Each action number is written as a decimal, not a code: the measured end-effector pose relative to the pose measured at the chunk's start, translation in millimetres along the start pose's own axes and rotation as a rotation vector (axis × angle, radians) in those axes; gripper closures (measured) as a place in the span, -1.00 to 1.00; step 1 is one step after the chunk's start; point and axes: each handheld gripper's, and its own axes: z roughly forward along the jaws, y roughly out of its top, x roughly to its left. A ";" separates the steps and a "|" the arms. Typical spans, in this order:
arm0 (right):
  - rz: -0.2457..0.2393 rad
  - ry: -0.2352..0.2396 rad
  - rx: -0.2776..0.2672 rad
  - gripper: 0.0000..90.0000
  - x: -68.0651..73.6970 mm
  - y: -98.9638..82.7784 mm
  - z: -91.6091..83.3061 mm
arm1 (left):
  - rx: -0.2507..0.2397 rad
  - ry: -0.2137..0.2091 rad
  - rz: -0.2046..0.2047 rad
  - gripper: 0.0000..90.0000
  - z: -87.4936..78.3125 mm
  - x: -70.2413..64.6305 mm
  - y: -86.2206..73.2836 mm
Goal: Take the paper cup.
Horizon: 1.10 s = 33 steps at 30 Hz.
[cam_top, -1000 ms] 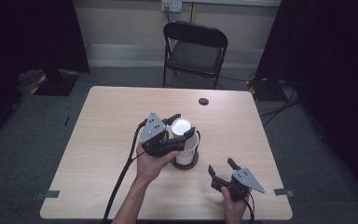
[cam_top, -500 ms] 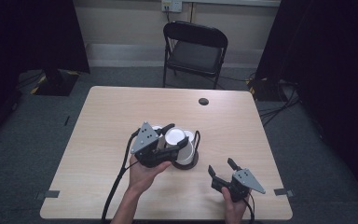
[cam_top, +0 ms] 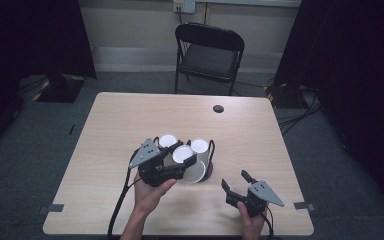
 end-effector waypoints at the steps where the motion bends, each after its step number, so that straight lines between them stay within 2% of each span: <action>1: -0.005 0.004 0.002 -0.58 0.8 0.1 0.3 | -0.001 -0.014 -0.020 -0.21 -0.6 1.4 -1.8; 2: -0.021 0.017 0.012 -0.58 2.1 0.3 0.7 | 0.001 -0.015 -0.038 -0.21 -0.9 2.2 -3.2; 4: -0.045 0.027 0.026 -0.56 5.3 0.6 1.9 | 0.010 -0.016 -0.048 -0.21 -0.5 4.0 -6.4; 5: -0.051 0.056 0.022 -0.55 6.1 0.5 1.8 | 0.015 -0.027 -0.055 -0.21 0.5 5.3 -8.5; 6: -0.057 0.061 0.028 -0.54 7.8 0.8 1.7 | 0.022 -0.029 -0.057 -0.21 1.7 6.2 -10.8; 7: -0.059 0.062 0.036 -0.53 9.5 1.4 2.1 | 0.031 -0.022 -0.056 -0.21 2.6 6.6 -13.0; 9: -0.041 0.091 0.038 -0.51 13.0 2.0 2.4 | 0.041 -0.032 -0.081 -0.21 4.2 8.6 -17.4; 11: -0.045 0.116 0.030 -0.44 18.3 2.2 2.3 | 0.046 -0.024 -0.090 -0.21 5.3 9.4 -21.5; 14: -0.082 0.163 0.012 -0.34 31.2 2.3 3.7 | 0.049 -0.015 -0.108 -0.21 5.5 11.1 -27.0; 16: -0.106 0.199 -0.001 -0.25 37.8 1.8 4.7 | 0.049 -0.026 -0.138 -0.21 4.3 12.8 -31.3; 18: -0.144 0.233 -0.040 -0.16 47.0 0.3 6.0 | 0.056 -0.020 -0.160 -0.21 1.8 12.8 -34.4; 19: -0.149 0.248 -0.049 -0.10 49.1 -0.1 6.4 | 0.053 -0.031 -0.178 -0.21 -0.3 12.6 -35.5; 21: -0.150 0.273 -0.067 -0.07 53.5 -0.4 6.5 | 0.042 -0.051 -0.198 -0.21 -5.0 11.8 -36.7; 24: -0.168 0.309 -0.099 -0.01 60.8 0.9 4.9 | 0.032 -0.050 -0.211 -0.21 -11.7 9.3 -37.4; 26: -0.178 0.333 -0.097 0.02 63.6 3.0 3.9 | 0.030 -0.050 -0.221 -0.21 -15.1 8.4 -38.3; 28: -0.169 0.350 -0.105 0.05 65.8 5.2 3.5 | 0.015 -0.072 -0.246 -0.21 -16.3 8.5 -41.8; 29: -0.169 0.358 -0.105 0.05 66.1 6.0 4.1 | 0.018 -0.066 -0.251 -0.21 -16.3 8.7 -43.5; 33: -0.160 0.361 -0.110 -0.04 66.6 6.2 5.9 | 0.025 -0.095 -0.302 -0.21 -14.4 12.3 -50.5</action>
